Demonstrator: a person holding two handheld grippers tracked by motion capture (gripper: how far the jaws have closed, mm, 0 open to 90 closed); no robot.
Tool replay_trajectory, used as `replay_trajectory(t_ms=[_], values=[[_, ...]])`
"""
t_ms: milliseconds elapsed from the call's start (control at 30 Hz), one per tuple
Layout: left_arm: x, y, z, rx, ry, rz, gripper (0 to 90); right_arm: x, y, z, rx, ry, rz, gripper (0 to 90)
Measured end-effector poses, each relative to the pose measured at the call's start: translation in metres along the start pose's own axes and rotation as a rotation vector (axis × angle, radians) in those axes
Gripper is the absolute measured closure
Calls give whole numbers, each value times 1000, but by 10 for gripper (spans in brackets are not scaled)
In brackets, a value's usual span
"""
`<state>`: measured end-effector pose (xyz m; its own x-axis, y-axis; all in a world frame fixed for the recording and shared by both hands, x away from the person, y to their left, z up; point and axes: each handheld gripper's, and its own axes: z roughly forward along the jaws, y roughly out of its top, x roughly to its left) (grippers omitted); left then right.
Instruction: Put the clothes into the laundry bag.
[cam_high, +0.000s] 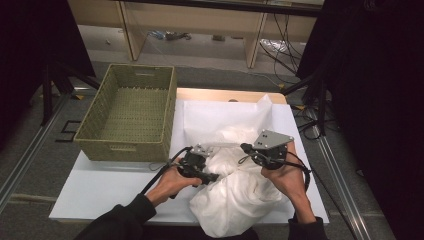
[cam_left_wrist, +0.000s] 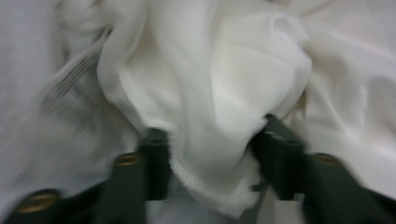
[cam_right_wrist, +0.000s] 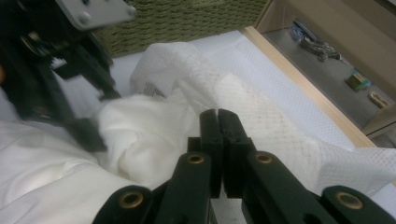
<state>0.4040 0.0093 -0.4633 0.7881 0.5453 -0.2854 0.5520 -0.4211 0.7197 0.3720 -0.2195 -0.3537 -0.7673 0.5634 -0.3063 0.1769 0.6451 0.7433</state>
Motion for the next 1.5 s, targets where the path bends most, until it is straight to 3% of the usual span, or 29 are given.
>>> replay_trajectory(t_ms=[33,67,167,233,300,333,400,467,533,600,633,700,767,867,900,967,1033,1067,1133,1167,1200,1233,1267,1300,1367,1400,1500], values=[[-1,5,6,-33,-16,-43,755,0,0,0,-2,1,3,900],[-2,11,9,-56,-23,-58,795,0,0,0,-6,0,4,900],[-12,31,14,-128,-13,-50,825,0,0,-2,-17,4,2,900],[-14,47,15,-166,17,-49,828,0,2,-6,-27,8,15,900],[-8,55,19,-183,86,-16,828,1,4,-9,-40,7,8,900],[2,56,22,-173,135,-9,824,1,5,-11,-42,10,6,900],[17,51,30,-115,167,-64,770,3,6,-13,-39,10,-1,900],[20,43,29,-58,105,-98,634,4,2,-9,-10,3,-3,900],[9,37,15,-19,105,-63,437,2,-3,-4,-6,14,12,900],[2,32,3,-8,65,-64,322,1,-3,-3,-3,13,14,900],[-6,28,-12,6,53,-54,310,1,-3,-3,-3,10,11,900],[-16,23,-25,-4,43,-45,299,1,-2,-4,-3,7,15,900],[-27,20,-31,2,-5,-48,282,0,-1,-3,-4,5,12,900],[-46,13,-32,12,-29,19,270,0,-3,-3,-2,5,19,900],[-52,11,-30,14,-43,59,271,-1,-3,-3,-3,11,15,900],[-59,8,-23,28,-82,61,251,-2,-4,-3,-1,9,22,900],[-64,5,-15,24,-94,67,228,-2,-5,-2,1,11,25,900],[-64,5,-8,34,-98,92,216,-3,-6,-2,0,10,23,900],[-65,3,11,32,-86,63,188,-3,-6,-3,10,9,43,900],[-65,2,20,47,-82,52,202,-4,-6,-2,0,8,26,900],[-64,2,28,63,-71,67,271,-5,-7,-2,-1,6,25,900],[-60,3,35,71,-68,96,443,-5,-7,-2,-1,5,24,900],[-56,3,40,65,-61,66,629,-5,-7,-2,0,3,26,900],[-48,5,41,38,-62,49,735,-5,-7,-3,-1,3,26,900],[-40,14,30,-34,-27,3,779,-5,-6,-5,-6,3,20,900],[-33,21,21,-78,11,14,782,-5,-6,-7,-11,0,25,900],[-11,40,-3,-180,49,-89,782,-6,-1,-13,-37,-11,30,900]])
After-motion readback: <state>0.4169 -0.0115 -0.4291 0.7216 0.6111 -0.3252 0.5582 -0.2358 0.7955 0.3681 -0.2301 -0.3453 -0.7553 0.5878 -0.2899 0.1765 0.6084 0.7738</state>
